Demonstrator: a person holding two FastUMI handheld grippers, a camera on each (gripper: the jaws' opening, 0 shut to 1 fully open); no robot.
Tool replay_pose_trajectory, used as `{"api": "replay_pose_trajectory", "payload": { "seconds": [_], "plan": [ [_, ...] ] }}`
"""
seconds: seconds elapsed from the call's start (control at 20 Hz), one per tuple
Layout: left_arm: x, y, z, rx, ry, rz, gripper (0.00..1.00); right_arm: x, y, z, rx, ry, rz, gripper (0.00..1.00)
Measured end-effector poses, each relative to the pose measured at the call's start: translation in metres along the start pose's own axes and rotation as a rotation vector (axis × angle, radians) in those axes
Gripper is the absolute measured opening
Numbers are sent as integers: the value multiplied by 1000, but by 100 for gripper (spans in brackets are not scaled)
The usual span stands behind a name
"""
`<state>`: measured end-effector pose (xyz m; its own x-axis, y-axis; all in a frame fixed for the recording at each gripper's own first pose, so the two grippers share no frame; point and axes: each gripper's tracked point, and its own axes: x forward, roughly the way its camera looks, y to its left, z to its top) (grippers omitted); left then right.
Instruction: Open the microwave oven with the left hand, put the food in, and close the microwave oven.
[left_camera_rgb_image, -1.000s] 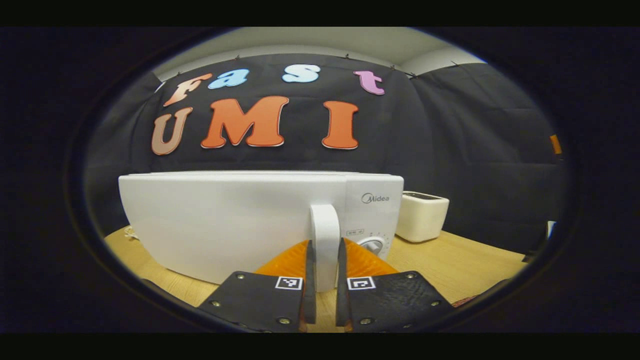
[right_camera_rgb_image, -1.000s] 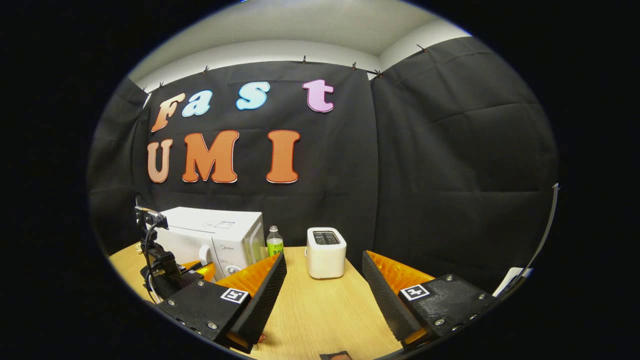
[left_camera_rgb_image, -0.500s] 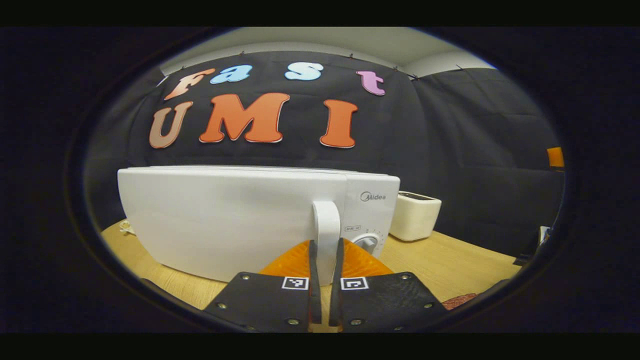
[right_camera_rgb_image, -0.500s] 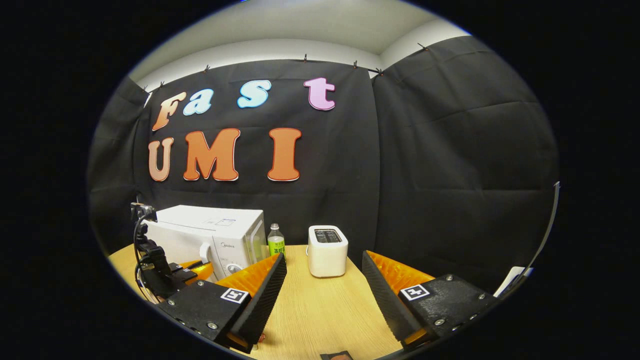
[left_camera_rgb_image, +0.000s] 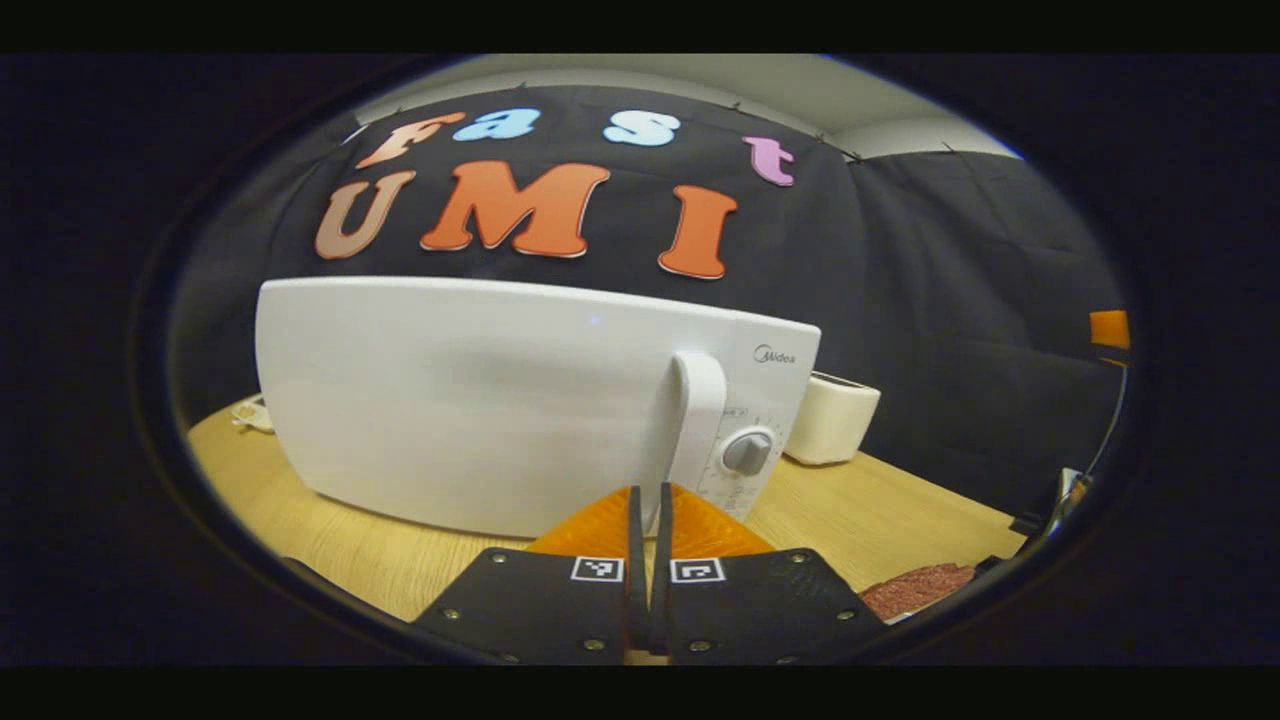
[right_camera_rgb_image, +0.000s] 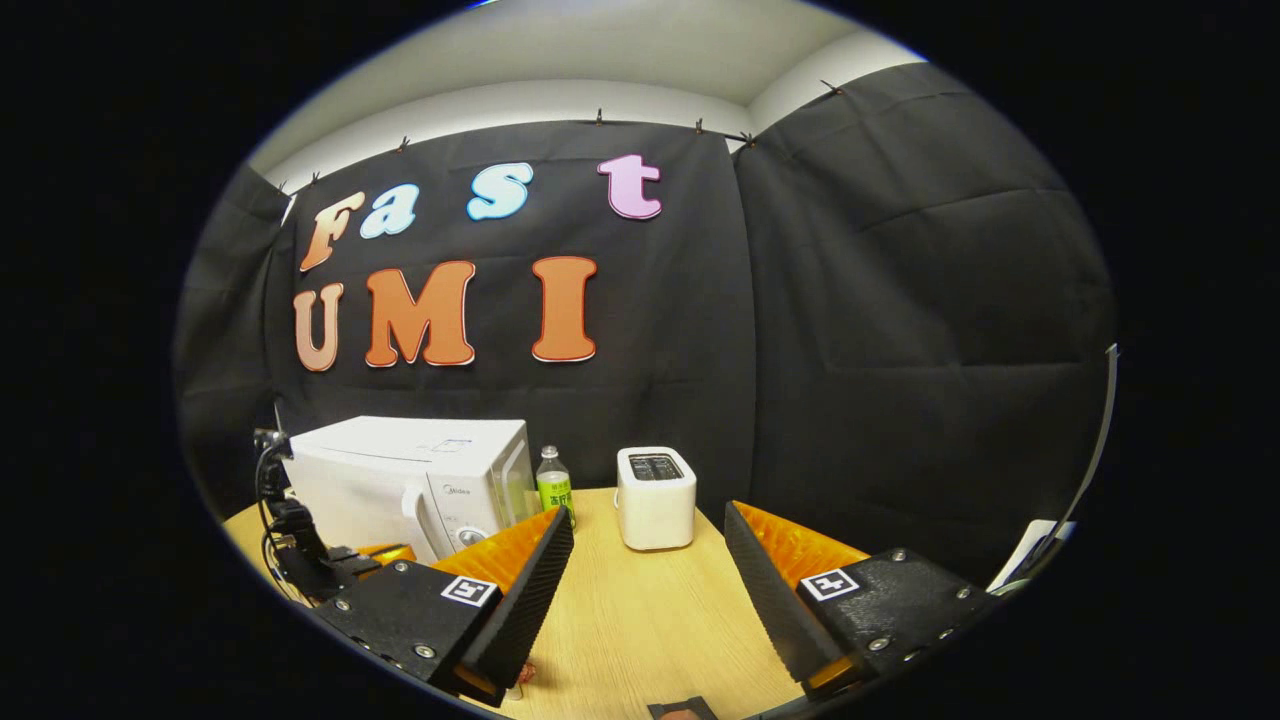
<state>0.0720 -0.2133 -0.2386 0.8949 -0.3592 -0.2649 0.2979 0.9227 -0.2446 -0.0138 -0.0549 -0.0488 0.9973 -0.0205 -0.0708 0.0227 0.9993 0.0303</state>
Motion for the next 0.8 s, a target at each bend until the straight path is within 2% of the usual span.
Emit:
{"api": "replay_pose_trajectory", "payload": {
  "seconds": [0.05,0.1,0.2,0.25,0.3,0.4,0.45,0.5,0.55,0.8],
  "plan": [
    [-6,1,6,-46,-26,-7,6,1,2,-1,6,1,4,95],
    [-10,2,21,-67,-58,2,2,2,3,-4,12,7,7,95],
    [1,-4,35,-11,-56,29,1,3,11,-10,20,22,24,95],
    [5,-8,33,45,-38,43,8,1,16,-12,19,28,37,94],
    [11,-15,33,96,-37,55,32,1,17,-15,12,32,42,95],
    [18,-28,36,148,-58,56,55,3,13,-19,-4,39,30,95],
    [25,-31,36,155,-66,69,61,3,10,-21,-5,44,24,95],
    [31,-29,34,163,-66,90,75,3,8,-20,0,48,19,95],
    [38,-27,33,184,-60,115,78,3,6,-21,7,51,17,95],
    [55,-12,23,290,-14,244,80,3,-3,-23,34,56,3,95]
  ]
}}
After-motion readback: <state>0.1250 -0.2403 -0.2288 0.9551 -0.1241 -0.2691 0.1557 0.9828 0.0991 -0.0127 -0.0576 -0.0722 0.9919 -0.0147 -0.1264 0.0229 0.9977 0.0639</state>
